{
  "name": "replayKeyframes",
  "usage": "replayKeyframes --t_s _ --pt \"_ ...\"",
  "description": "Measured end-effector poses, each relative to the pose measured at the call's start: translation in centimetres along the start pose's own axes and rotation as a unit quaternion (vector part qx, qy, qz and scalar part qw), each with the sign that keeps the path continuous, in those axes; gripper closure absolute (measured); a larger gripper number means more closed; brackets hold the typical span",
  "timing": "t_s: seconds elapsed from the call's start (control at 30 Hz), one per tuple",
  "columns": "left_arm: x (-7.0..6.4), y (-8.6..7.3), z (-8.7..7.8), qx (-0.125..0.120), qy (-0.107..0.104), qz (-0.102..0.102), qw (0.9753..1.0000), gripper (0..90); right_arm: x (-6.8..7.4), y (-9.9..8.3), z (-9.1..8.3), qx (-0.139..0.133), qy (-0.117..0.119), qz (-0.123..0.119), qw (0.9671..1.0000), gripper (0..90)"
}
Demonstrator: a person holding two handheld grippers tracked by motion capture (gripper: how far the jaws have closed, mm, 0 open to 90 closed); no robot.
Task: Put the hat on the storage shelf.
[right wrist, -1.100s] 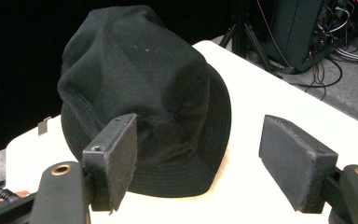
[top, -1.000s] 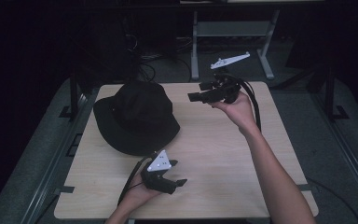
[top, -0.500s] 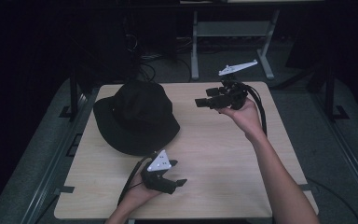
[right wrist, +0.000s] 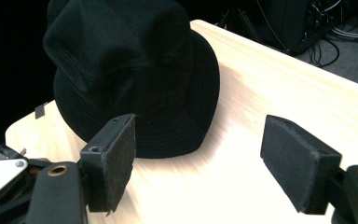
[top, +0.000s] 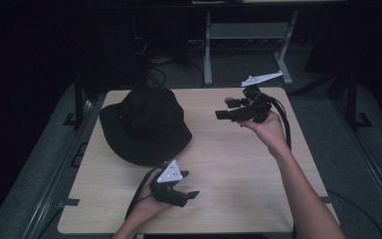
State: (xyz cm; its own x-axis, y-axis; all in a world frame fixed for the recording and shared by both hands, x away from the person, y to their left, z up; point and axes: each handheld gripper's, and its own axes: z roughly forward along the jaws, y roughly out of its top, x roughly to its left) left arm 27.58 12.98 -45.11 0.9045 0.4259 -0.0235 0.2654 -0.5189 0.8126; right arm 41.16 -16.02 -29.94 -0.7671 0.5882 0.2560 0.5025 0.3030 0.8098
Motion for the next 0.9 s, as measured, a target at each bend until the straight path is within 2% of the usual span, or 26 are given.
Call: replayKeyframes --t_s 0.37,0.9 --pt "0.0 0.0 0.1 0.004 -0.001 0.004 1.0000 25.4 -0.8 -2.0 -1.2 -0.002 -0.005 0.010 0.9999 24.9" --pt "-0.1 0.0 0.1 0.006 -0.002 0.002 1.0000 25.4 -1.4 -4.5 -1.9 0.003 -0.007 0.024 0.9997 21.9"
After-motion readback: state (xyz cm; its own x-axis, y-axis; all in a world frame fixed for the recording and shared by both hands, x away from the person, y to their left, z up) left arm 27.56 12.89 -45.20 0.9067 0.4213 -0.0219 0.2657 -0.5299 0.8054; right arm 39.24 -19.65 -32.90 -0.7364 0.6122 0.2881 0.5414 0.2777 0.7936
